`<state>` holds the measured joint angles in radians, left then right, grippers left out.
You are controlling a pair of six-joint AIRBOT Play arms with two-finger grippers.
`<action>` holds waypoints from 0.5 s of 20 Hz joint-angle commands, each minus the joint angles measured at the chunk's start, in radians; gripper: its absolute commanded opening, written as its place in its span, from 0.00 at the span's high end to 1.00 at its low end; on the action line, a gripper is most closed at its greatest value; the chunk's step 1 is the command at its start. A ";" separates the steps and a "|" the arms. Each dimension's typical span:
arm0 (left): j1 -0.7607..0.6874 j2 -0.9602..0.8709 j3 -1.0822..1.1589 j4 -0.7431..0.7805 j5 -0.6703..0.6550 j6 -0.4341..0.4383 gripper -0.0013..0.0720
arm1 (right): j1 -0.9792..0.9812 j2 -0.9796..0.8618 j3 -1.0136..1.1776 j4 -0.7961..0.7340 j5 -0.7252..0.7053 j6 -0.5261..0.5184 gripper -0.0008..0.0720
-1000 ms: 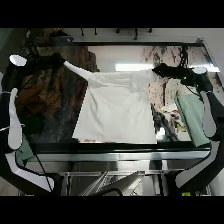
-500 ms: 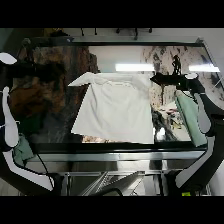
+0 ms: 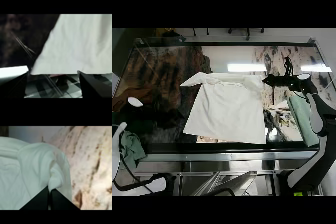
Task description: Fold the shirts.
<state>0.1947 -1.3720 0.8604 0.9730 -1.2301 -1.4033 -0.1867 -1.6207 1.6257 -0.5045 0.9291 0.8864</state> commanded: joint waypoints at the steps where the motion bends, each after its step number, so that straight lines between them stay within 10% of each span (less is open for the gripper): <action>1: -0.032 0.067 -0.216 -0.015 0.171 0.000 0.02 | 0.000 0.000 0.000 0.000 0.004 0.000 0.96; 6: -0.108 0.032 -0.241 -0.241 0.363 0.121 0.11 | -0.001 0.000 0.000 0.000 0.022 -0.016 0.96; 10: -0.108 -0.054 -0.095 -0.240 0.318 0.160 0.96 | -0.006 0.001 0.000 -0.001 0.034 -0.019 0.96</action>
<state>0.0940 -1.3804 0.6895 0.7826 -0.9123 -1.2922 -0.1883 -1.6207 1.6257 -0.5053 0.9524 0.8715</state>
